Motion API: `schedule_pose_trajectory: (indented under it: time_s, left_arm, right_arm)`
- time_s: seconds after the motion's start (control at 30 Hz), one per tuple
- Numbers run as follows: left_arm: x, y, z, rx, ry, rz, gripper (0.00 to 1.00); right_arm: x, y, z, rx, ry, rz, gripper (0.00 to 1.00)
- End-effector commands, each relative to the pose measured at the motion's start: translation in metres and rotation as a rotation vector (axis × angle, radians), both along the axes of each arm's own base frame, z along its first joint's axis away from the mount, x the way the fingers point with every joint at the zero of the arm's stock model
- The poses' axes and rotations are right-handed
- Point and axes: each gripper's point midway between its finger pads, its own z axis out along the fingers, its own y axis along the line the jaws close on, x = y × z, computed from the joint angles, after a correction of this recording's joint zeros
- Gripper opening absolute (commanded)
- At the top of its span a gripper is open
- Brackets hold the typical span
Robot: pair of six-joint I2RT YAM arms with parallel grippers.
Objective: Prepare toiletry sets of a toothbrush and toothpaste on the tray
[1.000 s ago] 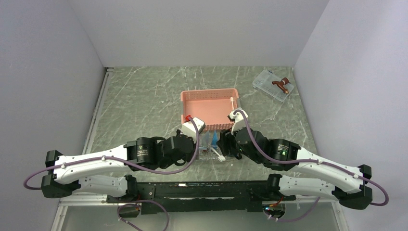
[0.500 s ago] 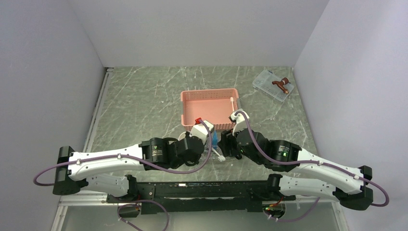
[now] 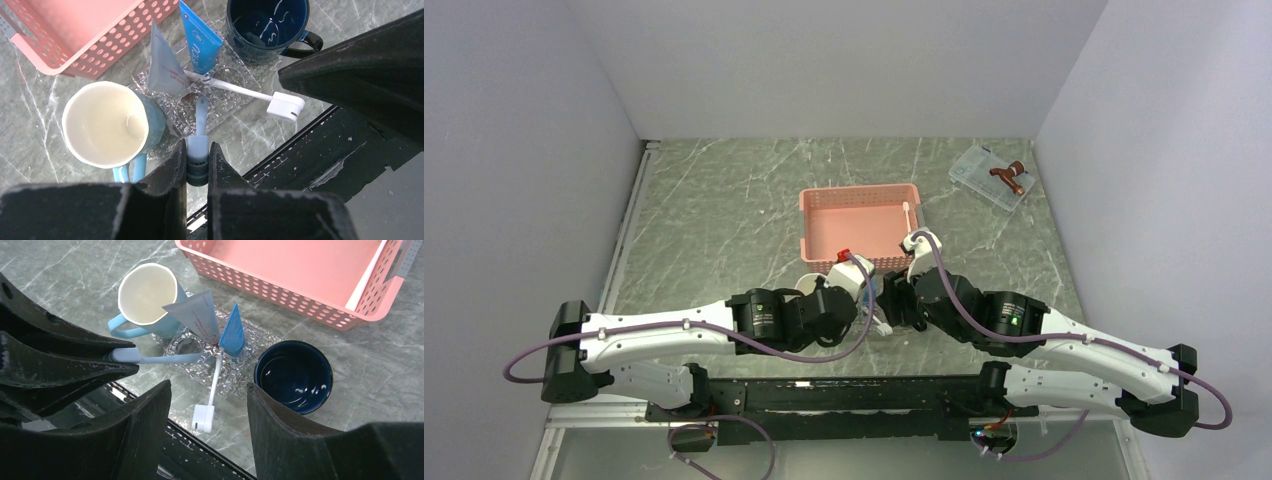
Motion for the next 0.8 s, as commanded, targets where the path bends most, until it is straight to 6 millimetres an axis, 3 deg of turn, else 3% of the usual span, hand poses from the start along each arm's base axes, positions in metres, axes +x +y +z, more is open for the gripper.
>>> schedule_pose_trajectory:
  time_s: [0.0, 0.53, 0.77]
  left_arm:
    - [0.003, -0.009, 0.0, -0.022, -0.014, 0.01, 0.0]
    - [0.005, -0.014, -0.012, 0.022, -0.013, 0.015, 0.0]
    - [0.006, -0.013, -0.011, 0.031, -0.016, 0.018, 0.18]
  right_arm:
    - [0.003, -0.001, 0.007, 0.038, -0.014, -0.023, 0.59]
    - [0.002, -0.002, 0.004, 0.038, -0.008, -0.025, 0.6]
    - [0.002, -0.003, 0.004, 0.037, -0.009, -0.026, 0.6]
